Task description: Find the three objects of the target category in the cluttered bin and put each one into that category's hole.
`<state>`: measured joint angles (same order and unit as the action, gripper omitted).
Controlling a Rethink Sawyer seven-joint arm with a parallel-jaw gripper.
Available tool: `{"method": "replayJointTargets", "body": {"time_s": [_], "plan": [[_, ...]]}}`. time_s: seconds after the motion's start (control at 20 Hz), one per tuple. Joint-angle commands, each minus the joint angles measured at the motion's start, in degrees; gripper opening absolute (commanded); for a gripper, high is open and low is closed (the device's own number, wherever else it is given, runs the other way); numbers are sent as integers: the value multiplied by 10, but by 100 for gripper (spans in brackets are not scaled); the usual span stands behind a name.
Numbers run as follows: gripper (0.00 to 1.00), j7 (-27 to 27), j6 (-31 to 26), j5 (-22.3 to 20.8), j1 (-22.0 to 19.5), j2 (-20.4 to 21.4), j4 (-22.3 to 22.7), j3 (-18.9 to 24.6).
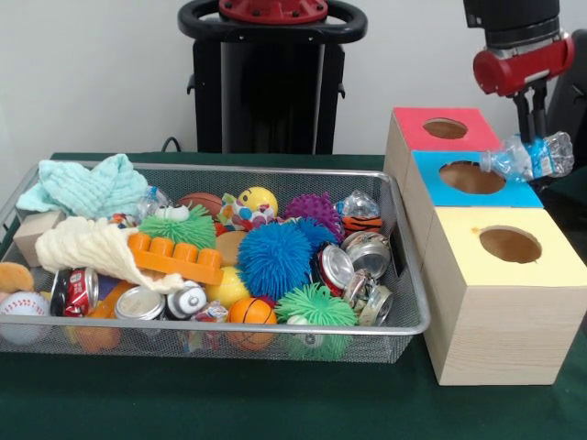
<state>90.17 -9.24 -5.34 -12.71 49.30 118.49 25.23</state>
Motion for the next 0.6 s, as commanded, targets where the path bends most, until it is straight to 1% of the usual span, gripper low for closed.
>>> {"method": "replayJointTargets", "body": {"time_s": [0.05, 0.35, 0.6], "plan": [[0, 103, 31, 14, -30, -51, 33, 64], [0, 102, 32, 12, -43, -67, 33, 79], [0, 106, 23, 17, -52, -50, 44, 97]]}}
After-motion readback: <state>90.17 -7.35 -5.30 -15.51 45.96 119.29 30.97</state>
